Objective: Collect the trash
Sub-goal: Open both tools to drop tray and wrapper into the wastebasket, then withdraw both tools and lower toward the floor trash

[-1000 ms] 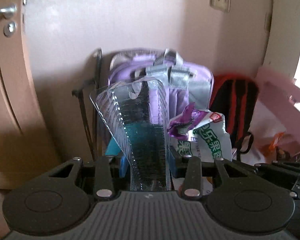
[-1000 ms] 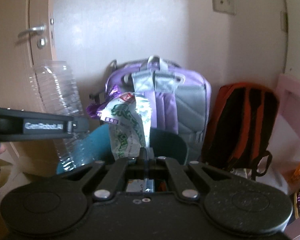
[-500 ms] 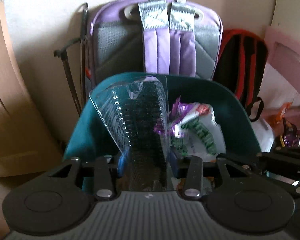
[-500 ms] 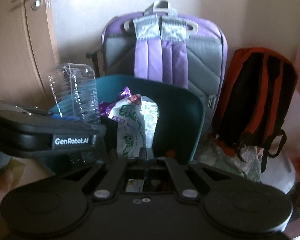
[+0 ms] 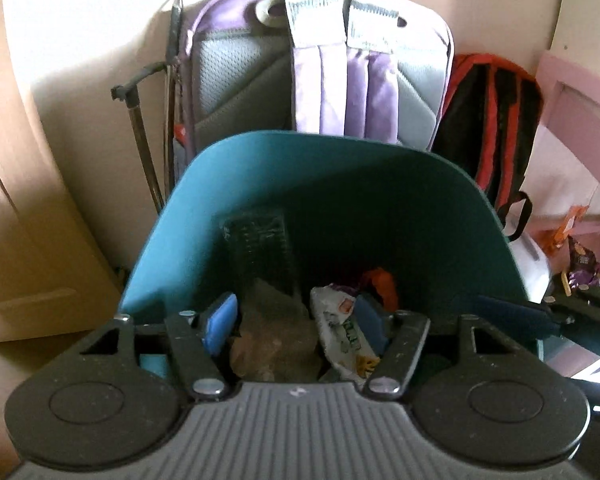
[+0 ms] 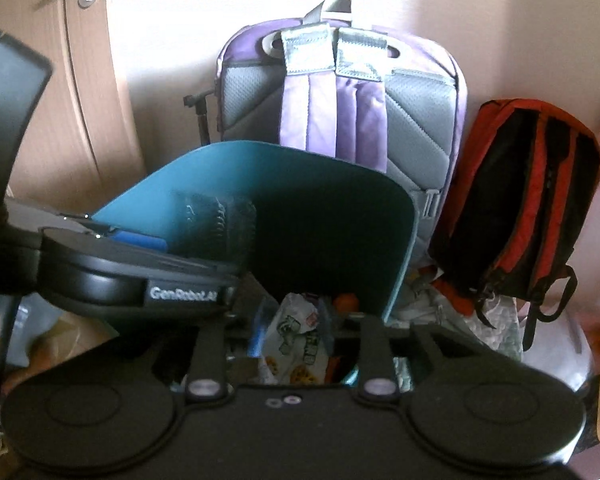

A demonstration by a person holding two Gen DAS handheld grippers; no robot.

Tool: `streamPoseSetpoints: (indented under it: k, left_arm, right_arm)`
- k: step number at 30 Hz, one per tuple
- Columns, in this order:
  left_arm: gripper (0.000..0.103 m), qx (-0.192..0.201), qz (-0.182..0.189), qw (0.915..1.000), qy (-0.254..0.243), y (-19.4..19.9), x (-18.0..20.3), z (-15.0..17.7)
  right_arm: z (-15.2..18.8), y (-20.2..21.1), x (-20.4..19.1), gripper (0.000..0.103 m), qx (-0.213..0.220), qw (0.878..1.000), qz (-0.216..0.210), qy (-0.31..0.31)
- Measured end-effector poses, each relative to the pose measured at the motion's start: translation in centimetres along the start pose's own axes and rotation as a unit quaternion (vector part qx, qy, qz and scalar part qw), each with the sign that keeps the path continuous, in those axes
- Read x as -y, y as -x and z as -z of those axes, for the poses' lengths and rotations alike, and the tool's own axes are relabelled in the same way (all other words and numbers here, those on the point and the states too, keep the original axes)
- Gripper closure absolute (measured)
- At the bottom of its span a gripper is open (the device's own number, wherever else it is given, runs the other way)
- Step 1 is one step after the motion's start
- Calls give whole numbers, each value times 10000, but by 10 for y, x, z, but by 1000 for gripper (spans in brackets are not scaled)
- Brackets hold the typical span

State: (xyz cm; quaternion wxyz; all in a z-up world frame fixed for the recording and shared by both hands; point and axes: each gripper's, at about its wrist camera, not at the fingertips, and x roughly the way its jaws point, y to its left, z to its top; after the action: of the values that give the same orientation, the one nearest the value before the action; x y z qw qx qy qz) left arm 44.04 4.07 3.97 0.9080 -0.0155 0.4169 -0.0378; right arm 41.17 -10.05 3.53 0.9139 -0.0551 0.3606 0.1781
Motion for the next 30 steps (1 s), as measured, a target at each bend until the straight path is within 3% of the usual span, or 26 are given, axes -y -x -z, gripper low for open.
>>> streamPoseSetpoints:
  k: [11, 16, 23, 30]
  left_arm:
    - [34, 342, 45, 9994, -25, 73, 10, 14]
    - [26, 432, 78, 9990, 39, 110, 11, 35]
    - [23, 540, 197, 9983, -13, 154, 13, 72]
    - [21, 508, 242, 9984, 58, 171, 7, 113]
  right_arm:
    - [11, 66, -14, 55, 318, 9995, 3, 61]
    - [20, 92, -21, 50, 402, 9992, -40, 44]
    - [47, 138, -35, 43, 444, 9985, -308, 82]
    - [76, 155, -42, 40, 330, 9981, -515, 89]
